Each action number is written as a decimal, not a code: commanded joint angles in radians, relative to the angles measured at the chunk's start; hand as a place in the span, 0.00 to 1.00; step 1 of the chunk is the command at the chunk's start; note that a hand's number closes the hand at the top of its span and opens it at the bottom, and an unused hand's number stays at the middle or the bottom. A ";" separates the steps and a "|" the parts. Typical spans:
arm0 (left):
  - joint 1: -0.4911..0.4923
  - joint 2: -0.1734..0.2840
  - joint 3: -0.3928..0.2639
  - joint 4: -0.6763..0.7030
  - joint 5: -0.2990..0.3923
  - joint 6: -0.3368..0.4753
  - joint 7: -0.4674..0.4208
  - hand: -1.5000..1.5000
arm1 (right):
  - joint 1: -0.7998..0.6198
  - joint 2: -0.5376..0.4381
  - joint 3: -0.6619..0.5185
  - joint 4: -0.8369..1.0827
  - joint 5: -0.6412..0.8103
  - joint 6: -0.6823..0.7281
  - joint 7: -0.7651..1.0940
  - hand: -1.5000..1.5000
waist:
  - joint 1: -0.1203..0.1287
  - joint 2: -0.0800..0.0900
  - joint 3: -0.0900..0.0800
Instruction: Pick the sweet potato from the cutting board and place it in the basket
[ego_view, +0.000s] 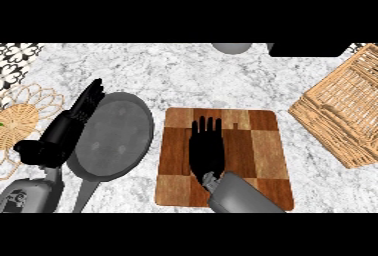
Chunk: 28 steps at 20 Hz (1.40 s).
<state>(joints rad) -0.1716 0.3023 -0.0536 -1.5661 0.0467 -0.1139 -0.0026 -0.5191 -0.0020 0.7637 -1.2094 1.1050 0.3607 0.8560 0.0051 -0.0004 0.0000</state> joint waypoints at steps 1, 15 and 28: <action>-0.002 -0.031 0.009 -0.035 -0.001 -0.005 0.051 0.50 | -0.023 0.002 -0.069 0.041 0.009 0.021 -0.055 0.00 | -0.001 0.000 0.000; 0.055 -0.078 0.000 -0.043 -0.072 -0.018 -0.006 0.50 | 0.023 -0.039 -0.056 0.097 0.018 0.057 -0.145 1.00 | -0.002 0.000 0.000; -0.014 -0.045 0.042 -0.022 -0.045 -0.047 0.019 0.50 | -0.036 0.002 -0.501 0.172 -0.076 -0.409 0.113 1.00 | 0.010 0.010 0.002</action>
<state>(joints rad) -0.1618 0.2540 -0.0108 -1.5848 -0.0011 -0.1509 0.0108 -0.5191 0.0001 0.3746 -1.0998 1.0416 0.1182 0.8997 -0.0027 0.0010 0.0014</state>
